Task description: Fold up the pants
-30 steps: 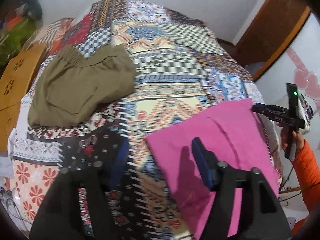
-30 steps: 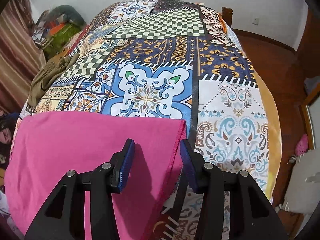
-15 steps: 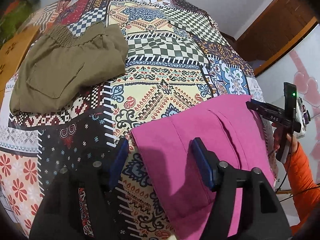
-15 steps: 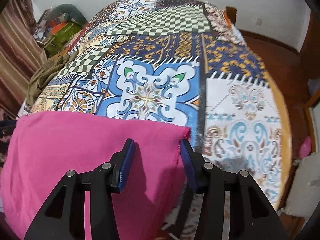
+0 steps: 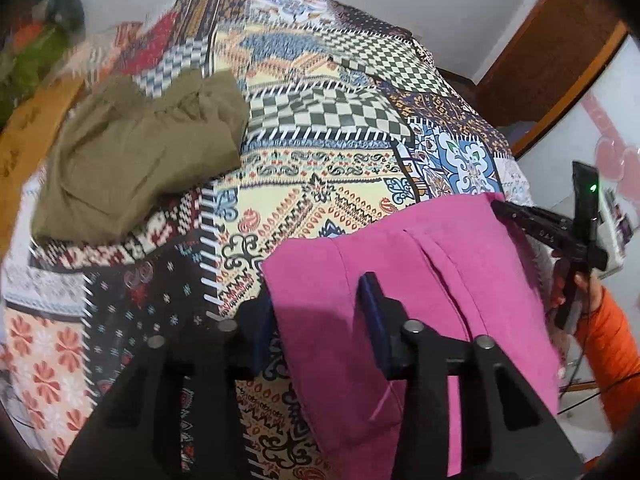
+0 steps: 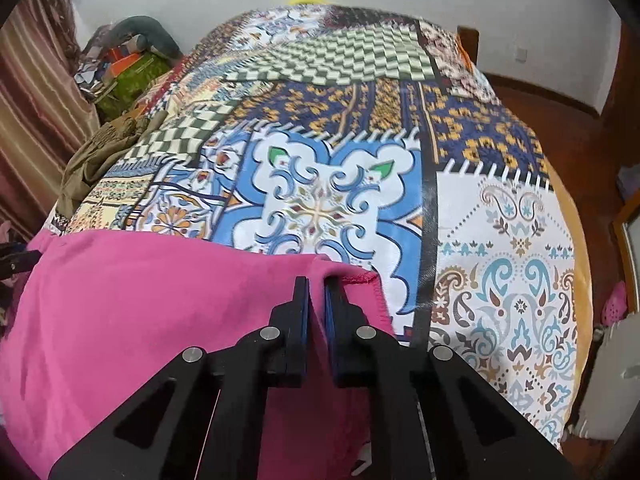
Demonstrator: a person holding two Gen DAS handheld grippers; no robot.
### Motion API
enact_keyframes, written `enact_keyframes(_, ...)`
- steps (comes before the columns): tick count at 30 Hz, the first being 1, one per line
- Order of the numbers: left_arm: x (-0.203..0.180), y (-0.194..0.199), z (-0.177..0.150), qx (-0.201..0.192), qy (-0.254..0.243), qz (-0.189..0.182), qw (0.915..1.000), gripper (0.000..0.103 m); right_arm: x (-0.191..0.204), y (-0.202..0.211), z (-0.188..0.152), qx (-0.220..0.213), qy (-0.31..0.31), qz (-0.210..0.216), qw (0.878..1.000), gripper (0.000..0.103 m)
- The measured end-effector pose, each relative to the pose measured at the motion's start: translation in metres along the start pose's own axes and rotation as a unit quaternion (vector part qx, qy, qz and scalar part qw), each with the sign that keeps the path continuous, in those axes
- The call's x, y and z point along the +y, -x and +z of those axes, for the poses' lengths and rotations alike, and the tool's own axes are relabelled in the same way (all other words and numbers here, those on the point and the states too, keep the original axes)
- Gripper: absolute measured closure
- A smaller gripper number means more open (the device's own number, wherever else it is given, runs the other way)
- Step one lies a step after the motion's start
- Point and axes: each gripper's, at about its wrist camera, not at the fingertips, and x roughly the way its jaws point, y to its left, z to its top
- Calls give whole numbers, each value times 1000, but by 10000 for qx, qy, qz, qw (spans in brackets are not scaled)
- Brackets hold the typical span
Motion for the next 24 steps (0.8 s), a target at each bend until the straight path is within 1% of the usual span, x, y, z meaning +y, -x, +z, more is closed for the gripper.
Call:
enact_keyframes(3, -9, 6, 1, -136, -180, 164, 9996, 69, 11, 6, 0, -138, 210, -71, 9997, 97)
enact_keyframes(5, -10, 10, 2, -163, -186, 128, 9996, 69, 14, 9, 2, -207, 291, -109, 9993, 97)
enact_keyframes(11, 10, 3, 6, 20, 251, -257, 9994, 69, 11, 9, 3, -233, 263, -185, 9992, 97)
enact_keyframes(14, 14, -9, 7, 96, 290, -189, 9994, 68, 8, 7, 1, -213, 220, -272, 9992, 97)
enact_keyframes(15, 14, -11, 8, 70, 319, -175, 9993, 68, 7, 5, 1, -150, 257, -367, 9989, 98)
enact_keyframes(16, 12, -10, 8, 22, 294, -124, 9995, 69, 8, 5, 0, -137, 312, -489, 9982, 98)
enact_keyframes(18, 6, -7, 7, -85, 165, 25, 9998, 75, 8, 5, -1, -152, 392, -675, 9968, 99)
enact_keyframes(21, -5, 0, 3, -286, -141, 398, 9987, 81, 3, 8, 0, -284, 392, -944, 9944, 99)
enact_keyframes(24, -13, 6, -3, -438, -412, 869, 9944, 82, -6, 10, 3, -388, 259, -1095, 9929, 100)
